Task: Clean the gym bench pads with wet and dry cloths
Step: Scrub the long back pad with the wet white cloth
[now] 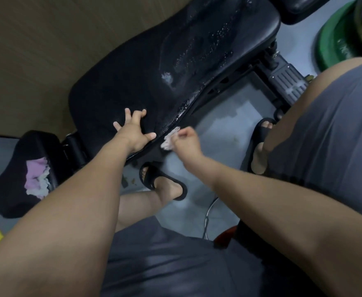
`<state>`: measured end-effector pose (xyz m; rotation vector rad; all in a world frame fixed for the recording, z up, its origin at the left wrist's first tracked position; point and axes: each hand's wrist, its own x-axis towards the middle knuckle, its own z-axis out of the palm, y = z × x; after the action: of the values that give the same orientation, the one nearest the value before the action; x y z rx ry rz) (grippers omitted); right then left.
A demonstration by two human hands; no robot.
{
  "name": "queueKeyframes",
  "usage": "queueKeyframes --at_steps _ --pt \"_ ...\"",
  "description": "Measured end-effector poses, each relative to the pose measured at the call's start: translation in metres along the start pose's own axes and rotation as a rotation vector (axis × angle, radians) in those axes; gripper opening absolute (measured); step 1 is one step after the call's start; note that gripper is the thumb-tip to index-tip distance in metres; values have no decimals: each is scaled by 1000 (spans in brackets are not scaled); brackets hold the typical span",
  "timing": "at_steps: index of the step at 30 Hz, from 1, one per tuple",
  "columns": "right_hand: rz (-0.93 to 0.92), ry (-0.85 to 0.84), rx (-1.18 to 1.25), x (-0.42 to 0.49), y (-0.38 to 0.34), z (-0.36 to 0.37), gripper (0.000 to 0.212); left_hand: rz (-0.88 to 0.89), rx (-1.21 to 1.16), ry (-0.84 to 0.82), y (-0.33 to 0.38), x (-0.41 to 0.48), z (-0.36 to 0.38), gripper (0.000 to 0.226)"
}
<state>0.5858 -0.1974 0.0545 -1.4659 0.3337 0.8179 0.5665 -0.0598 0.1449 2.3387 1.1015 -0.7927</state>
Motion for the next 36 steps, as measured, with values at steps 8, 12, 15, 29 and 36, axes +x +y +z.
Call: queueKeyframes --at_steps 8,12,15,29,36 --pt "46 228 140 32 -21 -13 15 7 -18 17 -1 -2 2 80" --pt "163 -22 193 -4 -7 10 28 14 -37 32 -2 0 3 81" --pt "36 85 216 0 -13 4 13 7 -42 42 -3 2 5 81" --pt "-943 -128 -779 6 -14 -19 11 -3 -51 45 -2 4 6 80" --pt "-660 319 -612 68 -93 -73 16 -14 -74 48 -3 8 7 80"
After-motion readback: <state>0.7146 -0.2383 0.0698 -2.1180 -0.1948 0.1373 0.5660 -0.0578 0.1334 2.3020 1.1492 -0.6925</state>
